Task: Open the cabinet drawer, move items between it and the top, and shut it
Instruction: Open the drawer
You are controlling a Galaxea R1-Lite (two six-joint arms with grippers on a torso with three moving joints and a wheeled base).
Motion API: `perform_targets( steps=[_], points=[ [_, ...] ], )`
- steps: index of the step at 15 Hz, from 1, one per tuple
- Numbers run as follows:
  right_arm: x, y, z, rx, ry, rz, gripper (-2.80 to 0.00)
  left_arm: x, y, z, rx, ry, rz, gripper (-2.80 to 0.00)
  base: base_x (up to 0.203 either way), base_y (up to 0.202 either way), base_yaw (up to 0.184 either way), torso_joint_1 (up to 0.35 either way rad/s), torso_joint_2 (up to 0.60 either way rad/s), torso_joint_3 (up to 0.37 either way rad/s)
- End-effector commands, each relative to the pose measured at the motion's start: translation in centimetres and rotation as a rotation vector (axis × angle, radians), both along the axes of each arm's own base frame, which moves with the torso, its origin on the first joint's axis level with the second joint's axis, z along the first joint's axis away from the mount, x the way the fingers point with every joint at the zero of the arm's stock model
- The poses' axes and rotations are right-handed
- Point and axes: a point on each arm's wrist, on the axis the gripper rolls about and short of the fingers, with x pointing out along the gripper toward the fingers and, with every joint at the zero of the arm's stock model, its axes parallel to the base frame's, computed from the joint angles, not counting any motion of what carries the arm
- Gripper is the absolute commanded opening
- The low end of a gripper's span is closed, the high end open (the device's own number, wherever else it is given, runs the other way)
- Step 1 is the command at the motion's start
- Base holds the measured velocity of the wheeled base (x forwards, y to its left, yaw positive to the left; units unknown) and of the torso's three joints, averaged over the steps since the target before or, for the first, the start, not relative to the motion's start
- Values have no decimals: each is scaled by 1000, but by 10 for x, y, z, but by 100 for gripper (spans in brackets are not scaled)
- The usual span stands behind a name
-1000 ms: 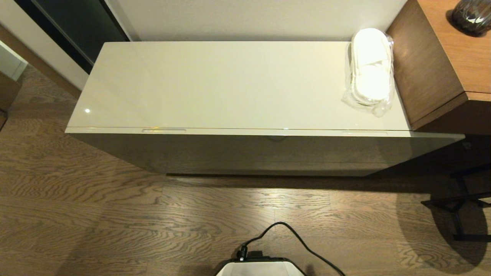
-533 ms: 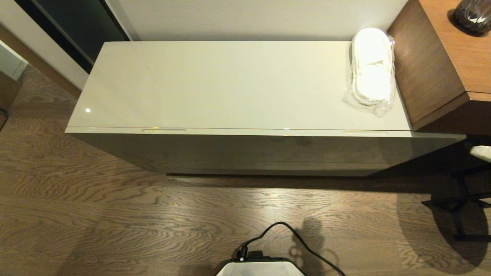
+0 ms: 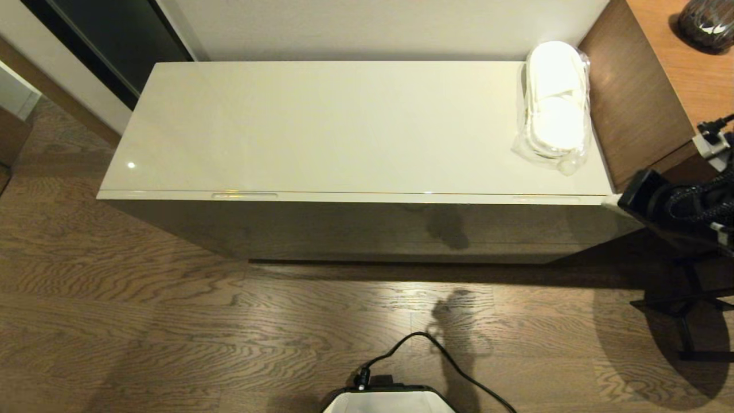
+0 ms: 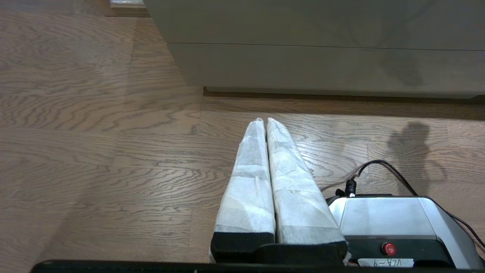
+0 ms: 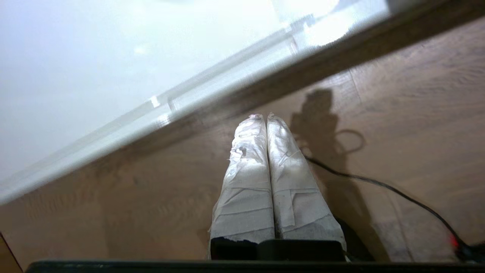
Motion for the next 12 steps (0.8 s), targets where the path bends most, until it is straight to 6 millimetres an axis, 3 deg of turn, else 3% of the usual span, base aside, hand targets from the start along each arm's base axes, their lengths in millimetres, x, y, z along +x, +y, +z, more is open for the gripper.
perform_targets(
  steps=[1, 7, 12],
  points=[
    [32, 11, -5, 2, 22, -18, -280, 0, 0, 0, 0, 0, -1, -280, 0, 0, 0, 0, 0, 0],
    [69, 46, -32, -25, 29, -41, -280, 0, 0, 0, 0, 0, -1, -280, 0, 0, 0, 0, 0, 0],
    [74, 47, -23, -1, 14, -62, -280, 0, 0, 0, -1, 0, -1, -280, 0, 0, 0, 0, 0, 0]
  ],
)
